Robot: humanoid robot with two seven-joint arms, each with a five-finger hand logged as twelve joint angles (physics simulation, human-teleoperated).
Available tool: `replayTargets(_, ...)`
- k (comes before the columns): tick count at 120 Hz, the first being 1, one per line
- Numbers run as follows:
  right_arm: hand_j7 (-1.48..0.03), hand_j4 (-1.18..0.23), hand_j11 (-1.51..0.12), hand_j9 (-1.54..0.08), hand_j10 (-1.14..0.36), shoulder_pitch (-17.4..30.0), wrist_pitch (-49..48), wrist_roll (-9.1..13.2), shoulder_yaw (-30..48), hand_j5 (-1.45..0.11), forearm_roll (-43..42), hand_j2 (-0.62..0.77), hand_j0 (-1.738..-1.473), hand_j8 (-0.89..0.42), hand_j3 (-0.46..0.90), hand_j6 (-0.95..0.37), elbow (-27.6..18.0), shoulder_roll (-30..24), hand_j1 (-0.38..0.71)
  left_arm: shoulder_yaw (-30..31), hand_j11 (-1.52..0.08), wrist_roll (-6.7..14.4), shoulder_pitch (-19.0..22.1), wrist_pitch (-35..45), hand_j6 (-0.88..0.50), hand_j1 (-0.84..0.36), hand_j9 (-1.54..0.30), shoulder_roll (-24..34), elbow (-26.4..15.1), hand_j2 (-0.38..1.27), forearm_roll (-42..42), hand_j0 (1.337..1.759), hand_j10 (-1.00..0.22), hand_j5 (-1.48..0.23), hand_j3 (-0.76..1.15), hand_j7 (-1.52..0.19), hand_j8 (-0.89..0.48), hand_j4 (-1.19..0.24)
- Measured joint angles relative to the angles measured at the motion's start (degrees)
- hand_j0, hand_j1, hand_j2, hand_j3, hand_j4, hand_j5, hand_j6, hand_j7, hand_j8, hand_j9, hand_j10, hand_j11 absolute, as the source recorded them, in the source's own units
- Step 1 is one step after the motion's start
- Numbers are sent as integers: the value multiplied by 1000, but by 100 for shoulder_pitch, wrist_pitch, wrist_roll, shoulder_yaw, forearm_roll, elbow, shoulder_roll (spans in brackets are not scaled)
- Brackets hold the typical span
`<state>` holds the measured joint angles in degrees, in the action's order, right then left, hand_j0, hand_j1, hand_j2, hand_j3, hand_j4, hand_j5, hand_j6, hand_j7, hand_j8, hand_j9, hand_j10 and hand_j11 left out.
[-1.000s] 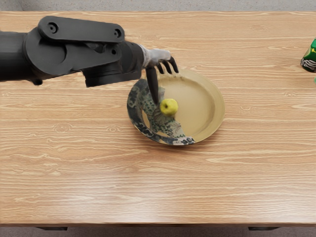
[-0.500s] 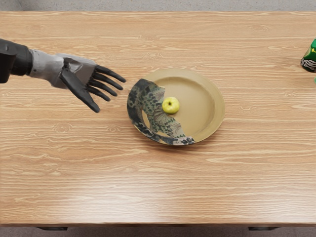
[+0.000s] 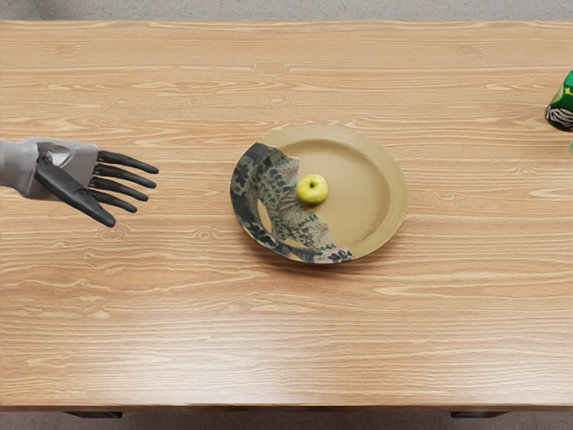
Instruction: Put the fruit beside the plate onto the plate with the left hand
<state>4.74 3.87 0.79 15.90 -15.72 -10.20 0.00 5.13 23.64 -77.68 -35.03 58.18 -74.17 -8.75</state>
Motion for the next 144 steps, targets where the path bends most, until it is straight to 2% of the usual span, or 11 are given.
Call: replayTargets(144,-47,-37,-47,-47,-36,0,0,0,1,-47,-1,-7,-1658,-37,0,-37,0,0,-305,-1,-320,0,0,-1,-245,53,-320,0,-1,49,-3,1658,-246,-320,0,-320,-245,-246)
